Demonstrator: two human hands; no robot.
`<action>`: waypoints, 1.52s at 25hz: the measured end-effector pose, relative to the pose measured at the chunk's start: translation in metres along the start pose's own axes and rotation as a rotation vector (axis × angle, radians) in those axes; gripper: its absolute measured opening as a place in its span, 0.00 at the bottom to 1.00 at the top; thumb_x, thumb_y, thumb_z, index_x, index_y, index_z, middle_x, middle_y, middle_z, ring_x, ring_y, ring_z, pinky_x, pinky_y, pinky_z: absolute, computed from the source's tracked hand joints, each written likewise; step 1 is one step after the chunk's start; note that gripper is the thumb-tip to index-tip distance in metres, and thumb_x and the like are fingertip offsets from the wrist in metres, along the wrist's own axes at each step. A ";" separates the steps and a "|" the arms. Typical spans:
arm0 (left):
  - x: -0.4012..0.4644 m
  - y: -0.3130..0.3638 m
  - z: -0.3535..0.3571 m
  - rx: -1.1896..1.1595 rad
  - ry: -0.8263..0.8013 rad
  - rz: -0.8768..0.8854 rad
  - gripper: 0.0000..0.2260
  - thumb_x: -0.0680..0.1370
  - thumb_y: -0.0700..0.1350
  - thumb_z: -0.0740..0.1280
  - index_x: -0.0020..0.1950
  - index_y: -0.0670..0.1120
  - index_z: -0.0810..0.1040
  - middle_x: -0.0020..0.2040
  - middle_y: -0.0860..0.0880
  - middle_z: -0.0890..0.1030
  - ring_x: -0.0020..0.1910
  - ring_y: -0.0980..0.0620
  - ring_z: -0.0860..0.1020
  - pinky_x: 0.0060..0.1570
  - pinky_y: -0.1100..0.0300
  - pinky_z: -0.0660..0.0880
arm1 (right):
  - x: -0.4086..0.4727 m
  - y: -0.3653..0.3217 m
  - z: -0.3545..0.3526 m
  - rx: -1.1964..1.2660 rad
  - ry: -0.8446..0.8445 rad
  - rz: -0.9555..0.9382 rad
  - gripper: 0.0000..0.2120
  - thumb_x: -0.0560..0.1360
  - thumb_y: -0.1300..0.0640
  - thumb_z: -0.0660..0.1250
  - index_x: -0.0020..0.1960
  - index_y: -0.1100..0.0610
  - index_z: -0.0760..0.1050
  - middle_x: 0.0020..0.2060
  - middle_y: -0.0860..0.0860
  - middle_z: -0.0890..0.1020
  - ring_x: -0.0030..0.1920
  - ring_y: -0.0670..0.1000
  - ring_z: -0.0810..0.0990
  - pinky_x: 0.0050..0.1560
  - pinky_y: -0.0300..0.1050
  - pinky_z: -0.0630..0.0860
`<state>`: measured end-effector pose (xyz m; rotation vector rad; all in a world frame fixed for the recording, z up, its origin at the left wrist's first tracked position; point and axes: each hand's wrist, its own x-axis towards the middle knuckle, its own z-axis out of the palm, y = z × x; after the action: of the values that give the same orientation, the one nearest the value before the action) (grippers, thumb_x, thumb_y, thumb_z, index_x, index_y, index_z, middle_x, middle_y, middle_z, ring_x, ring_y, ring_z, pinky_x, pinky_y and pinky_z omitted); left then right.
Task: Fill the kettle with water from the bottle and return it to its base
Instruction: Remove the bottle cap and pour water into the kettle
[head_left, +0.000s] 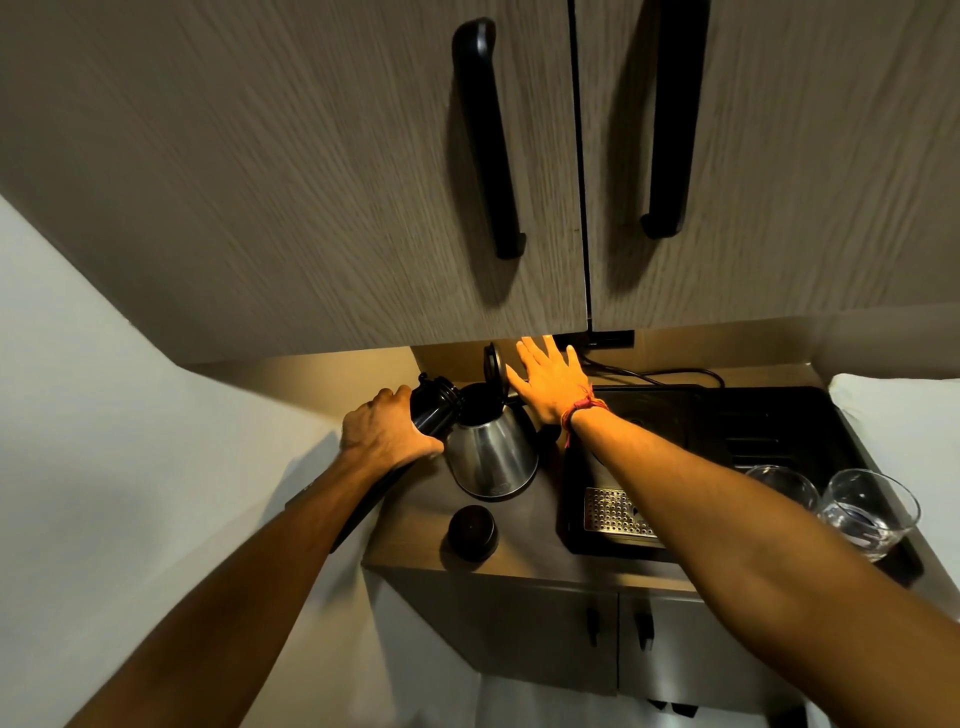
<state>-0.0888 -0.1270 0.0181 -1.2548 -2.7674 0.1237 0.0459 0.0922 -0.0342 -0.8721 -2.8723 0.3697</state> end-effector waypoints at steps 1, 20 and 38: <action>0.000 -0.001 0.000 0.002 0.003 0.001 0.37 0.61 0.67 0.70 0.63 0.47 0.70 0.56 0.44 0.77 0.51 0.44 0.78 0.41 0.55 0.69 | 0.000 0.000 0.000 -0.005 0.000 -0.003 0.31 0.80 0.40 0.43 0.79 0.54 0.47 0.80 0.52 0.49 0.79 0.58 0.45 0.77 0.63 0.47; 0.001 -0.003 -0.002 0.062 -0.006 -0.007 0.36 0.63 0.67 0.70 0.63 0.48 0.70 0.55 0.45 0.77 0.50 0.44 0.78 0.42 0.55 0.71 | 0.001 0.000 0.003 0.029 0.022 0.001 0.32 0.79 0.40 0.42 0.78 0.55 0.49 0.79 0.52 0.51 0.79 0.57 0.46 0.78 0.61 0.47; -0.008 -0.001 0.038 -0.587 0.022 -0.154 0.33 0.57 0.66 0.72 0.57 0.53 0.70 0.51 0.51 0.78 0.48 0.47 0.79 0.47 0.50 0.79 | 0.000 0.000 0.002 -0.156 -0.083 -0.145 0.32 0.78 0.55 0.60 0.78 0.55 0.50 0.79 0.60 0.48 0.77 0.66 0.47 0.75 0.66 0.55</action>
<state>-0.0891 -0.1354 -0.0201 -1.1074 -2.9690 -0.7574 0.0456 0.0919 -0.0366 -0.6784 -3.0520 0.1723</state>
